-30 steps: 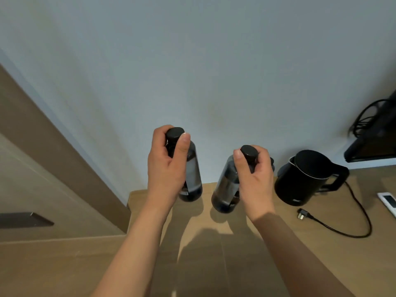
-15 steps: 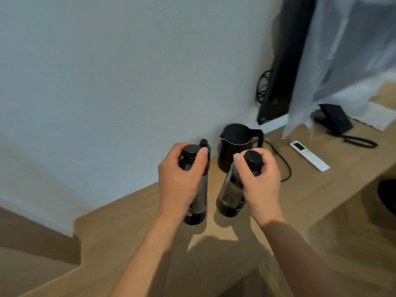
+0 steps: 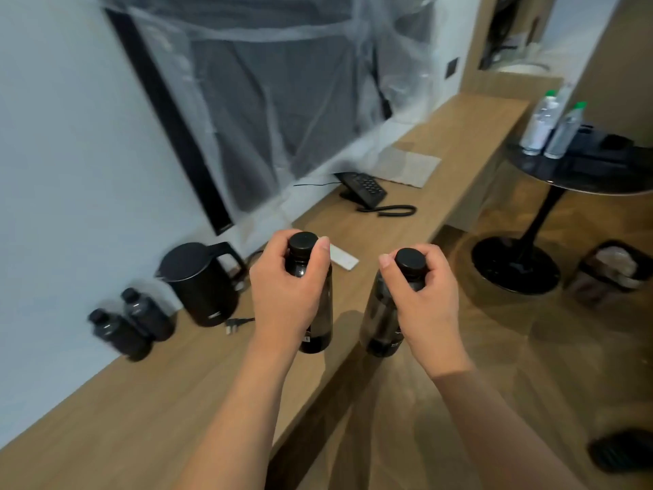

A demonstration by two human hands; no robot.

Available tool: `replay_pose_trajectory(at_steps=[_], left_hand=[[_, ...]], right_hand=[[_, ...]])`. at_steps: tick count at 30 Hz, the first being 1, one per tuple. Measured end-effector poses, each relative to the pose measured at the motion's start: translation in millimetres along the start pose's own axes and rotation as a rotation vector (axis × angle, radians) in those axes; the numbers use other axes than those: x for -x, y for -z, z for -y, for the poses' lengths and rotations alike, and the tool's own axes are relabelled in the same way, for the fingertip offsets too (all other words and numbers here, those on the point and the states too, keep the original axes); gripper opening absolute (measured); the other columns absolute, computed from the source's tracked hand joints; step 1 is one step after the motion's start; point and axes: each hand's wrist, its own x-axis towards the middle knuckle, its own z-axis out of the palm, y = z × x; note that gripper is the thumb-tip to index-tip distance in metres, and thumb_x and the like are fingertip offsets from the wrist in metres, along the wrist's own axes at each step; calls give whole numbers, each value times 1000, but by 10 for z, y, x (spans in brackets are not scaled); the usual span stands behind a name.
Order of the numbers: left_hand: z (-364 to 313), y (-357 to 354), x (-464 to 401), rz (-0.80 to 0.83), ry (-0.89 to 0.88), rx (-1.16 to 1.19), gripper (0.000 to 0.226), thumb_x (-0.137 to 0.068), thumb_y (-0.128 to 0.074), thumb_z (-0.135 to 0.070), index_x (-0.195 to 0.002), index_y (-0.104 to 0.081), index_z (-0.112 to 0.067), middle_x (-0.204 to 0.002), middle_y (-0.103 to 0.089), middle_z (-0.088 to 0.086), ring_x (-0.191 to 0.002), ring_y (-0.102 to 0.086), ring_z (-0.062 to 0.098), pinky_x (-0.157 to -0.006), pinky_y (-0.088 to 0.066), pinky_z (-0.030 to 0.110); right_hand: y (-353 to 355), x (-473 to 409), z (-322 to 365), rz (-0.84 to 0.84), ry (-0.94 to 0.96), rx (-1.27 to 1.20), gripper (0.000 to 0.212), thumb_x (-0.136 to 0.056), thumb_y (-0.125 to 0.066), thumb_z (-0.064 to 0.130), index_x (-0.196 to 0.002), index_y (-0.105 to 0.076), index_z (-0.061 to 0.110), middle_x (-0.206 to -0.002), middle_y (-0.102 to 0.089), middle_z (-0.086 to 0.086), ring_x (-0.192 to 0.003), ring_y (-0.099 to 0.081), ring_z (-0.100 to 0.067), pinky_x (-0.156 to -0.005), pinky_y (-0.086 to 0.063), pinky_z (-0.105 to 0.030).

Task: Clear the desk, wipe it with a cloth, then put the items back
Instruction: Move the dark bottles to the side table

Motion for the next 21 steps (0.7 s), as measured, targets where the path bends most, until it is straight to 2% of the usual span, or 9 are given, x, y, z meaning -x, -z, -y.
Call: replay_pose_trajectory(at_steps=[5,11,13,16,21], left_hand=[[-371,-1025,76,151,-58,66,12,-91,-70,-28,-84,-60,-27,-75,-62,-13,-69,-58,6,-63,-42,13],[-569,-2102,91,311,-107,130,13,-91,-67,-35,-84,-60,-27,-74,-63,-8,-67,-58,10,-61,-45,21],[-588,-2454,62,357,-103,147,15,-90,-66,-40,-85,-61,-27,-74,-63,-11,-68,-59,9,-61,-45,19],[-576,-3025,-49,412,-93,159,16,-93,-68,-33,-88,-62,-20,-73,-62,-15,-71,-59,5,-61,-41,11],[-513,-4073,-408,508,-135,198,19,-92,-64,-32,-85,-59,-16,-73,-58,-5,-66,-55,8,-59,-40,11]], right_hand=[[969,-365,-128,-147,-21,53,17,-88,-73,27,-94,-60,18,-81,-62,9,-76,-58,-1,-69,-46,-12],[1803,-791,-402,-277,-100,92,17,-89,-71,31,-99,-60,22,-85,-63,13,-84,-60,1,-74,-47,-12],[2023,-972,-497,-307,-96,111,17,-90,-70,29,-100,-60,20,-85,-63,14,-83,-60,2,-72,-46,-10],[2328,-1342,-656,-350,-85,177,15,-90,-69,26,-99,-60,19,-82,-62,12,-80,-59,5,-69,-43,-6],[2793,-2165,-1013,-396,-98,235,15,-91,-67,33,-100,-58,25,-87,-62,13,-87,-59,1,-72,-44,-14]])
